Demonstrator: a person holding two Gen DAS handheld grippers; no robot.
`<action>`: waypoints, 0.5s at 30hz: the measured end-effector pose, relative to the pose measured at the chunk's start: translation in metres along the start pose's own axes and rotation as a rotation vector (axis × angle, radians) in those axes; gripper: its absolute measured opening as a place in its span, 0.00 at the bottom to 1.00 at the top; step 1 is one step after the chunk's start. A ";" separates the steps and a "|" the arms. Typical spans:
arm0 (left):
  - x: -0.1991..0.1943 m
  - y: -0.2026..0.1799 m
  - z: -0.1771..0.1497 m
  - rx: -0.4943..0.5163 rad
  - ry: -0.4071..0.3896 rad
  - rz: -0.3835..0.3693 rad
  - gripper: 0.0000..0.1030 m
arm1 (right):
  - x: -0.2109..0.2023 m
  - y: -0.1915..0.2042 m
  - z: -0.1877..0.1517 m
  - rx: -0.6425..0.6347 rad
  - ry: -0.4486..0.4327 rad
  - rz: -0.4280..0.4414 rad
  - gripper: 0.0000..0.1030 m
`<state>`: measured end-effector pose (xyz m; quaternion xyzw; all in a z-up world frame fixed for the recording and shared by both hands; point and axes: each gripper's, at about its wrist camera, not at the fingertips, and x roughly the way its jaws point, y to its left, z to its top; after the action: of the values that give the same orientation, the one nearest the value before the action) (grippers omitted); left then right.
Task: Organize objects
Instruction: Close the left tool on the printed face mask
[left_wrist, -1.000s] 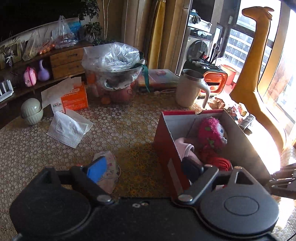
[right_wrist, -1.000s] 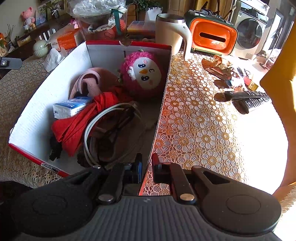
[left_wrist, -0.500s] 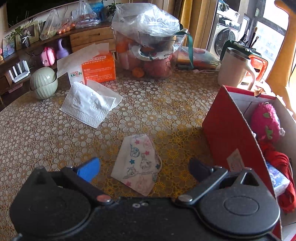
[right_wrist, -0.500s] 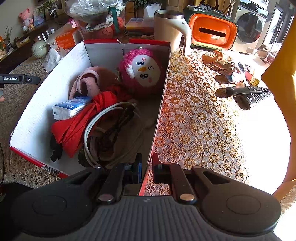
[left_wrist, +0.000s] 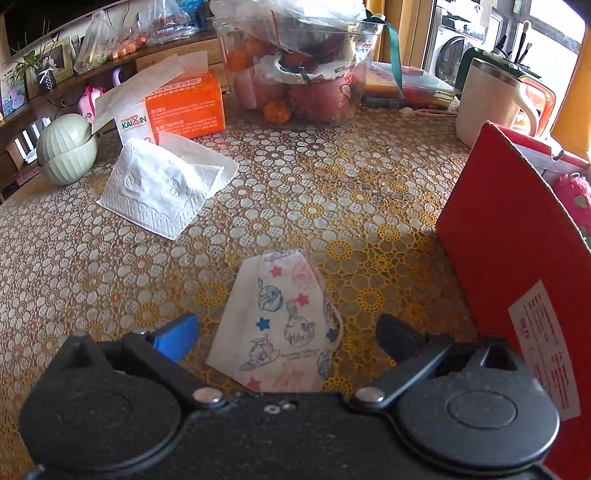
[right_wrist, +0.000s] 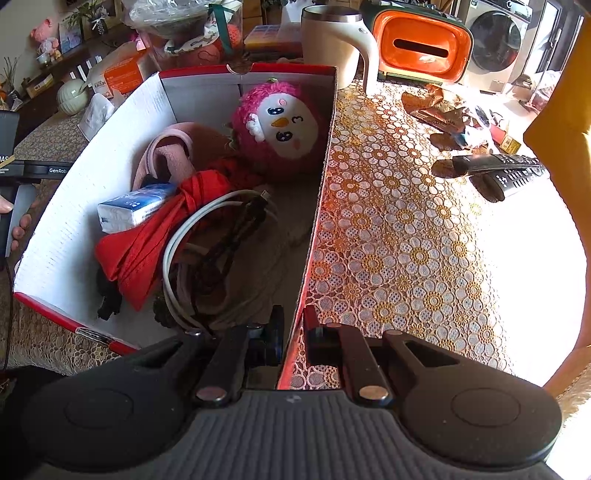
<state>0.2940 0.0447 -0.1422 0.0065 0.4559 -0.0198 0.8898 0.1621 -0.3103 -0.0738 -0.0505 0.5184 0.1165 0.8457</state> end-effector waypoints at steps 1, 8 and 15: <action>0.002 0.001 0.000 -0.005 0.005 -0.004 0.98 | 0.000 0.000 0.000 -0.002 0.000 -0.001 0.10; 0.009 0.003 -0.001 -0.012 0.019 -0.011 0.94 | 0.001 0.000 0.000 -0.003 0.000 -0.002 0.10; 0.004 0.007 0.000 -0.021 -0.001 0.009 0.69 | 0.002 0.001 0.000 -0.002 0.003 -0.004 0.10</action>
<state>0.2967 0.0513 -0.1452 -0.0009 0.4554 -0.0109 0.8902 0.1629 -0.3093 -0.0760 -0.0525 0.5193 0.1152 0.8452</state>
